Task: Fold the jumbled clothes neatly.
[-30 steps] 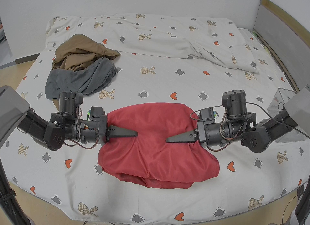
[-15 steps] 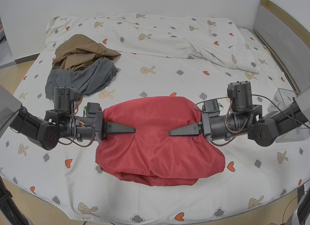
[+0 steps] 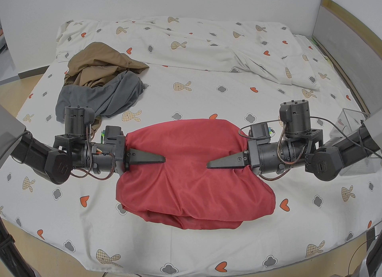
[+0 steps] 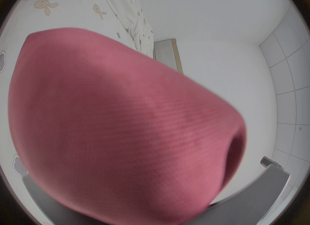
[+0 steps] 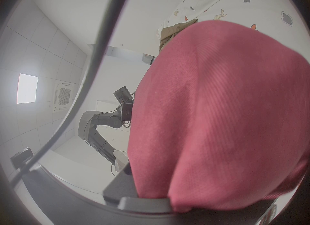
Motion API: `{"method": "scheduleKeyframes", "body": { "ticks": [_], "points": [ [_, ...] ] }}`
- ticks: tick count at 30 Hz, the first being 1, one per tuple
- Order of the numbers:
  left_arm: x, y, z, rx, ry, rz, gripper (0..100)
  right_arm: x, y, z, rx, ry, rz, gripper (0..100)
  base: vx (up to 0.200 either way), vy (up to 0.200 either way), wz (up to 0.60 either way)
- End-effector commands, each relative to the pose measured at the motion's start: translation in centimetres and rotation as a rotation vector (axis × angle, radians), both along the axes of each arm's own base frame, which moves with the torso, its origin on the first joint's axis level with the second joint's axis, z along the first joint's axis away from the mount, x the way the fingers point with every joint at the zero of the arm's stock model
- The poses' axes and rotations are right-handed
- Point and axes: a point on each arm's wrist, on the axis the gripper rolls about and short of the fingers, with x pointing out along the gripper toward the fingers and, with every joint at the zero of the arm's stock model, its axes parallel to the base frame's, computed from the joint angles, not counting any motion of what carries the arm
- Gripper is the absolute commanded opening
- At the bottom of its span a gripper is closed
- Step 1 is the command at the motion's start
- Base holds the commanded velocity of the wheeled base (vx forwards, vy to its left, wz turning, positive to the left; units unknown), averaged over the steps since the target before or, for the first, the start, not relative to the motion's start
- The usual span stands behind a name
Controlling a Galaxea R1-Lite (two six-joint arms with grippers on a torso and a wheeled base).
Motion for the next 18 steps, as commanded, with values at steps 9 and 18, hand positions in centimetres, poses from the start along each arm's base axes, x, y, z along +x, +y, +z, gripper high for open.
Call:
{"method": "scheduleKeyframes", "body": {
  "ticks": [9,18],
  "points": [
    [0.12,-0.02,-0.05,0.000,0.002,0.001,0,0.04,0.03,-0.15,-0.002,0.004,0.000,0,0.000,-0.133,0.00],
    [0.14,-0.02,-0.10,0.000,0.003,0.001,0,0.00,0.13,-0.12,-0.001,0.004,0.003,0,0.000,-0.200,0.00]
  ]
}}
